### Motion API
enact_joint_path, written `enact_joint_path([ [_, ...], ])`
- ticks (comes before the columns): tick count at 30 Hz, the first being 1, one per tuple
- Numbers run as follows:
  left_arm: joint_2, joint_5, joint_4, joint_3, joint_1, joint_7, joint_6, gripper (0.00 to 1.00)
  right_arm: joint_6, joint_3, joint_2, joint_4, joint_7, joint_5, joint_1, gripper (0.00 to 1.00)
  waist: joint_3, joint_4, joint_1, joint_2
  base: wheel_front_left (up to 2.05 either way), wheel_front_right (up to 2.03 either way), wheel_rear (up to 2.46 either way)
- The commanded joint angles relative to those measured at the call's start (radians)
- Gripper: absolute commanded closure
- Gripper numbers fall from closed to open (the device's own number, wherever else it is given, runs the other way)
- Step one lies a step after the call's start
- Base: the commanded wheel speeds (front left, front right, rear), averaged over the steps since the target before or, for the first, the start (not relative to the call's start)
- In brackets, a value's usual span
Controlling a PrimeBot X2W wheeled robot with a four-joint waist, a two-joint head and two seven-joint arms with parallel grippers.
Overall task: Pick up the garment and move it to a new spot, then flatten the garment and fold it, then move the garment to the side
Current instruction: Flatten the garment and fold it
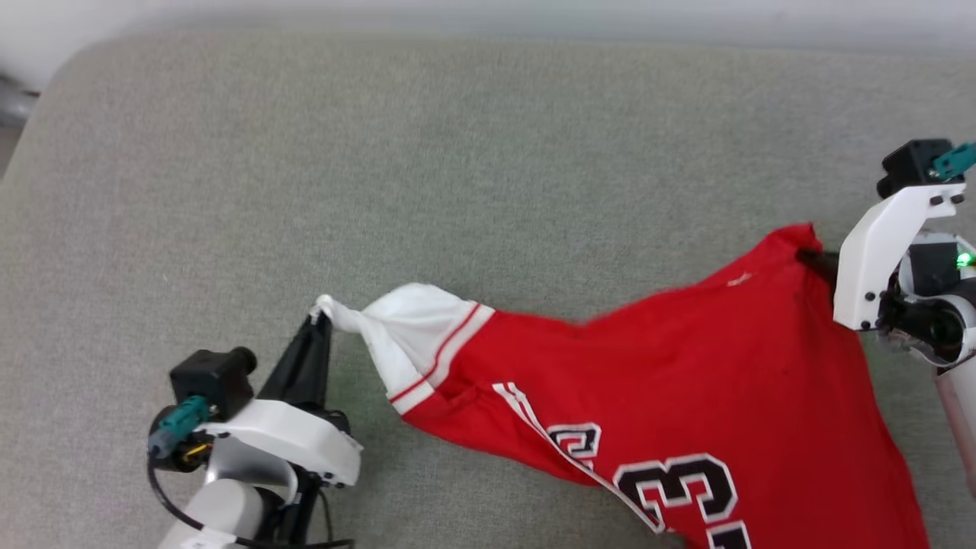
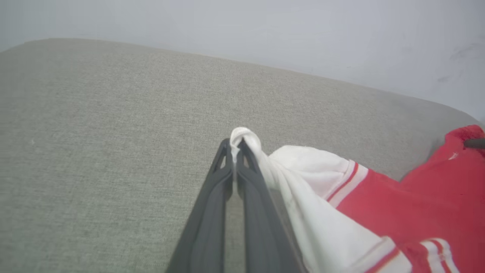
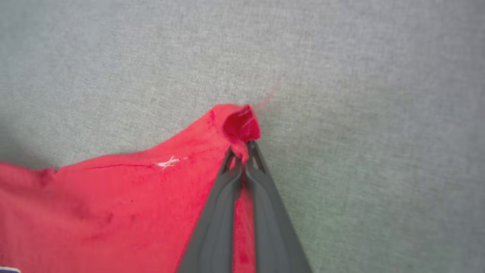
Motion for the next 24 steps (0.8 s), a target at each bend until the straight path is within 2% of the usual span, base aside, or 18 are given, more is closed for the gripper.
enact_joint_path([
  [1, 0.009, -0.005, 0.001, 0.011, -0.005, -0.003, 0.005, 1.00, -0.001, -0.004, -0.001, -0.005, -0.026, -0.014, -0.016, 1.00, -0.032, -0.016, -0.0001, 0.0000, 0.00, 0.00, 0.00],
  [7, 0.035, -0.011, 0.017, 0.047, -0.096, -0.007, -0.007, 1.00, -0.001, -0.038, 0.008, -0.007, -0.135, -0.080, -0.031, 1.00, -0.090, -0.055, -0.0001, 0.0000, 0.00, 0.00, 0.00],
  [13, 0.042, -0.025, 0.083, 0.070, -0.278, 0.006, -0.041, 1.00, -0.001, -0.078, 0.031, -0.003, -0.217, -0.151, -0.069, 1.00, -0.114, -0.092, -0.0001, 0.0000, 0.00, 0.00, 0.00],
  [24, 0.042, -0.019, 0.271, 0.093, -0.690, 0.033, -0.077, 1.00, -0.001, -0.141, 0.081, -0.008, -0.321, -0.279, -0.267, 1.00, -0.029, -0.146, -0.0001, 0.0000, 0.00, 0.00, 0.00],
])
